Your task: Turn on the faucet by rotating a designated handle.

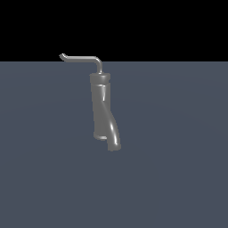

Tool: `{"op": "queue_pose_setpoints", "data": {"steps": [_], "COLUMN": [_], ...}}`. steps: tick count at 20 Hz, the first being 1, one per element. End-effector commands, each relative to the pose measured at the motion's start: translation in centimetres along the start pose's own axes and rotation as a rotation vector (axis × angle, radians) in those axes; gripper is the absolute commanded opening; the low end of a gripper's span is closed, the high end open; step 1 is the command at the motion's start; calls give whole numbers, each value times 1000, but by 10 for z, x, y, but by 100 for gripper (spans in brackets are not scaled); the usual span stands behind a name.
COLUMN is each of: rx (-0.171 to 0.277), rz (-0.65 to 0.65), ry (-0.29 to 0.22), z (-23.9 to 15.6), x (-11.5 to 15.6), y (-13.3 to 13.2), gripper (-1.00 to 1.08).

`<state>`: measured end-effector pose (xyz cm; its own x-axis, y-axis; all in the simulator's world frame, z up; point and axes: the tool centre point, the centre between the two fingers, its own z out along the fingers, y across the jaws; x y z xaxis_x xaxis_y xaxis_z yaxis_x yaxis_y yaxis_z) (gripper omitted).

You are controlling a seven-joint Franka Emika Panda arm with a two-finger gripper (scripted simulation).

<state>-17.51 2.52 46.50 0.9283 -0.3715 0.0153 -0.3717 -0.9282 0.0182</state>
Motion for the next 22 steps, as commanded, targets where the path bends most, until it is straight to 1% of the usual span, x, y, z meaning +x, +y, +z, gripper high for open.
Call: {"op": "queue_pose_setpoints", "data": {"steps": [1,22], "rx": [-2,-8], "rz": [53,485], "ry": [1,4], "z": [5,64], "x": [10,80], "y": [-9,-88], "gripper": [-100,-100]}}
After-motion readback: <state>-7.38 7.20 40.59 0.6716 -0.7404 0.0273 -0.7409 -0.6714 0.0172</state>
